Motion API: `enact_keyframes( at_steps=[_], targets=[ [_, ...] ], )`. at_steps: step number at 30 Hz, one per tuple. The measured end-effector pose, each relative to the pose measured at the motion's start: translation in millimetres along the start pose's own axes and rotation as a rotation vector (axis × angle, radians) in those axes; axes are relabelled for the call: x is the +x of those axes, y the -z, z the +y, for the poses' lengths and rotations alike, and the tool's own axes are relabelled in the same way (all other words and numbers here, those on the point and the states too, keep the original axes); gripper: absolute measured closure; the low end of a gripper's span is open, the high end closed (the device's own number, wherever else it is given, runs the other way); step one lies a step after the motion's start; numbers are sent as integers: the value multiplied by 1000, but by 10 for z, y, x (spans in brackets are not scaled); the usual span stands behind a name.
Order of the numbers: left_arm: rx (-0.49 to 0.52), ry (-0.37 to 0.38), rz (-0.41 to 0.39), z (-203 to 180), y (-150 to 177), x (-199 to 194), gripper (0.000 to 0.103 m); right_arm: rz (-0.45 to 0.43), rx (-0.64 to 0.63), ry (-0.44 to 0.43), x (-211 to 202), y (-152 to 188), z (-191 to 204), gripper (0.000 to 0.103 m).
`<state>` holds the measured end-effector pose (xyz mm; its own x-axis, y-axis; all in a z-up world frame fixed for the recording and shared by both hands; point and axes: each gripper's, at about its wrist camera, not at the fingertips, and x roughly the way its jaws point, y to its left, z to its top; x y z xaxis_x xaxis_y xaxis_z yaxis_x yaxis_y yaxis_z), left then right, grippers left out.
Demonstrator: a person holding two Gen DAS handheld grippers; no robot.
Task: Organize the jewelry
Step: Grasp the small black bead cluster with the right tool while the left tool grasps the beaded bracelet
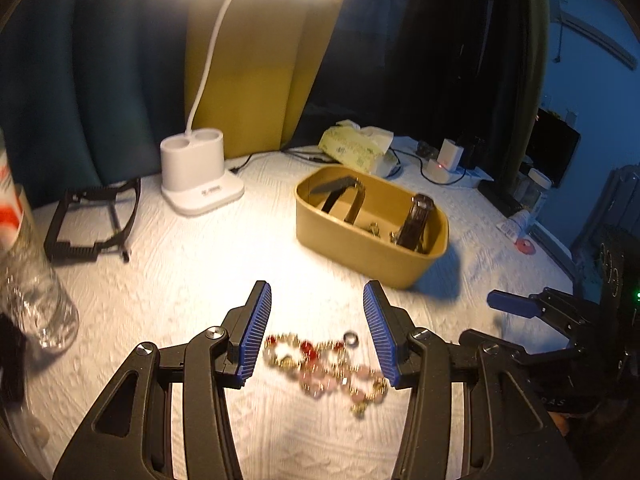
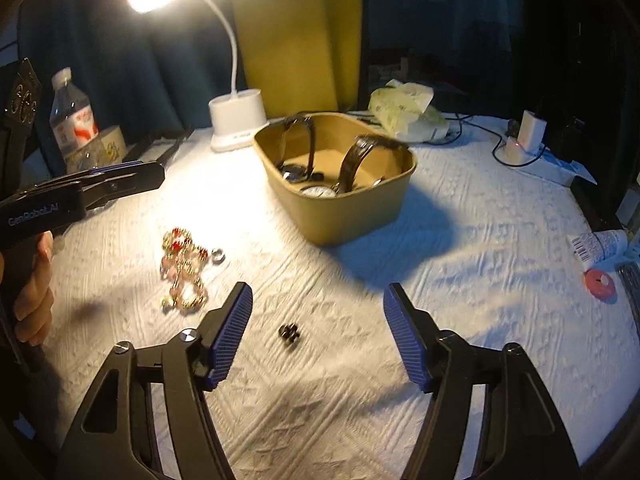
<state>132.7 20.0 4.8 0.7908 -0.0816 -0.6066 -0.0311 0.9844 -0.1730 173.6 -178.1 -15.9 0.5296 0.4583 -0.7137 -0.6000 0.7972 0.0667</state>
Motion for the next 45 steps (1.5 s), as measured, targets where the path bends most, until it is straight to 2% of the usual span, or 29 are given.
enact_keyframes(
  at_steps=[5, 10, 14, 16, 34, 45],
  targets=[
    [-13, 11, 20, 54, 118, -14, 52, 37, 6, -1, 76, 73, 57, 51],
    [-24, 16, 36, 116, 217, -22, 52, 64, -6, -9, 141, 102, 118, 64],
    [-35, 15, 47, 150, 262, -19, 52, 92, -22, -18, 208, 129, 163, 84],
    [-40, 11, 52, 162, 279, -26, 52, 92, -30, -14, 215, 124, 182, 90],
    [-12, 12, 134, -51, 393, 107, 52, 39, 9, -31, 69, 122, -2, 90],
    [-12, -78, 170, 36, 276, 349, 52, 11, 47, -44, 42, 102, -168, 90]
  ],
)
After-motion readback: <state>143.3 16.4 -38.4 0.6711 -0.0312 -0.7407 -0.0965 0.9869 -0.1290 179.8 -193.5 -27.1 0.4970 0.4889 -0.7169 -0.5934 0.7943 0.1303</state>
